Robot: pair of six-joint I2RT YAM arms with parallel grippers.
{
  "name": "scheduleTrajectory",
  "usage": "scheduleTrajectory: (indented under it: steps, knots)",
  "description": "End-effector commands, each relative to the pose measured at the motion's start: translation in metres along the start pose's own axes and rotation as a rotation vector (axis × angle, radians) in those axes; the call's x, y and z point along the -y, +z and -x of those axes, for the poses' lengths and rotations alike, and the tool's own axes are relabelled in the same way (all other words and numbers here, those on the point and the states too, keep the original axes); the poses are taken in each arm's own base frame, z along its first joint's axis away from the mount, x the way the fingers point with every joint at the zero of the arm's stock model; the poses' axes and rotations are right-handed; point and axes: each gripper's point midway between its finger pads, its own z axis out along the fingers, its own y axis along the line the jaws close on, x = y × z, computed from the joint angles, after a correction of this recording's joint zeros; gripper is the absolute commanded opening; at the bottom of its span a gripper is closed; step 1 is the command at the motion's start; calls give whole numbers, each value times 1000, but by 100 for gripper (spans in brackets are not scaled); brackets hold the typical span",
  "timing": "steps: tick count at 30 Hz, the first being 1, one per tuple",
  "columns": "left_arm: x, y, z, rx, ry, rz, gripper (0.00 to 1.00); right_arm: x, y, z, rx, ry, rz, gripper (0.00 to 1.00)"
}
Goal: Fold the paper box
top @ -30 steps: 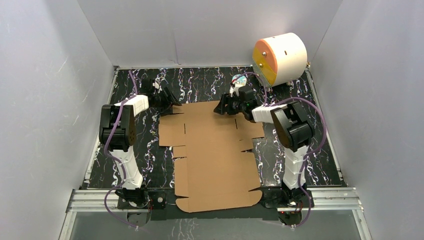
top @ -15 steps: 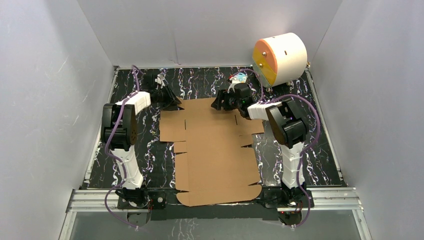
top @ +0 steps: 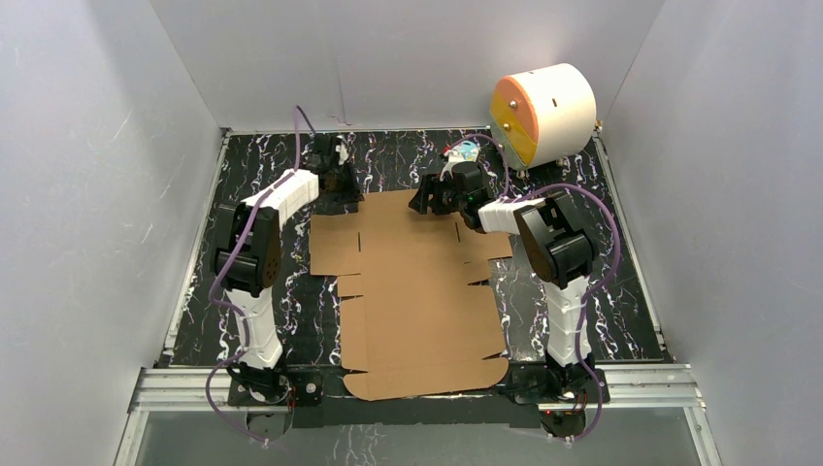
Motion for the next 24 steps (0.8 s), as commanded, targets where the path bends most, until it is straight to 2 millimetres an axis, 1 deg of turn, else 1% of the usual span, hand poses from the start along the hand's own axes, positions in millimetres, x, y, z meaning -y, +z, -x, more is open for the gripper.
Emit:
scheduleTrajectory:
  steps: [1, 7, 11, 13, 16, 18, 20, 21, 22, 24]
  knots:
    - [3, -6, 9, 29, 83, 87, 19, -1, 8, -12, -26, 7, -10, 75]
    - [21, 1, 3, 21, 142, 95, 15, -3, 9, -12, -22, 6, -14, 75]
    - [12, 3, 1, 25, 146, 148, 14, -2, 9, -10, -16, -1, -19, 75]
    - [10, -1, 3, 30, 145, 166, 14, -6, 7, -5, -10, -8, -7, 75]
    - [13, -18, 15, 77, 146, 175, 15, -16, 1, 8, 8, -43, 17, 76]
    - [20, -32, 22, 106, 153, 156, 15, -24, -6, 20, 30, -93, 39, 76]
    - [28, -46, 25, 121, 156, 122, 17, -28, -13, 29, 42, -126, 44, 77]
    - [30, -51, 24, 121, 152, 111, 19, -28, -17, 33, 43, -136, 43, 77]
    - [32, -57, 22, 124, 145, 102, 23, -27, -22, 36, 46, -143, 41, 78]
    - [33, -67, 19, 135, 127, 87, 35, -25, -34, 45, 63, -159, 31, 79]
